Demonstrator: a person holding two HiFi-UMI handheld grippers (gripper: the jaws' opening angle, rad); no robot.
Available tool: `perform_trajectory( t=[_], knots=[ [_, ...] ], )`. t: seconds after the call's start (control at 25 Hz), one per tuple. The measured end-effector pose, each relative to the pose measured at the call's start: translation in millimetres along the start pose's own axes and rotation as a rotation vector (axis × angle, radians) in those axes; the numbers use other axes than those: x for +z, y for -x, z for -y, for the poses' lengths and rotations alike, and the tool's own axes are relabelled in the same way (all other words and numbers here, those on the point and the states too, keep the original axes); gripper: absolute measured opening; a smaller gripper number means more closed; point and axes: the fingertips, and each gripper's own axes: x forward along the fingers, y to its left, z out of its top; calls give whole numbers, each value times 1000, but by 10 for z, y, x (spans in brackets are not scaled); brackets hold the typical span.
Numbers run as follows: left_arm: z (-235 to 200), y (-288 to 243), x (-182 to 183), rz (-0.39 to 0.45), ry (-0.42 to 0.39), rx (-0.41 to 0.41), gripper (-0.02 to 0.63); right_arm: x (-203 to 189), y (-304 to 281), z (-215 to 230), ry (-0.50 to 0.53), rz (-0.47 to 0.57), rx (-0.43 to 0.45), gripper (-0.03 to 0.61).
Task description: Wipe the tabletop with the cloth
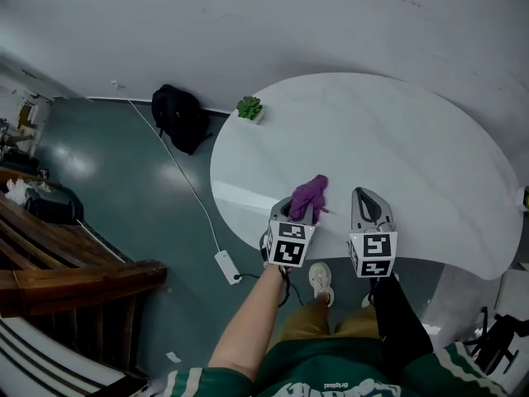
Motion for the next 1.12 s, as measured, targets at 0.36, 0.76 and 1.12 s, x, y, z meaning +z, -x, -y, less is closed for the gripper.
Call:
perform_trajectory(
  t=[0.36,0.76,1.12],
  knots=[
    [-1221,652,-600,-9,128,213,118,159,-378,-1160,14,22,197,3],
    [-1777,1196,-981,-2,236,370,115,186,-382,-1625,41,21,280,3],
    [-651,956,-85,192,153,174,115,145,59,-501,68,38,120,3]
  ],
)
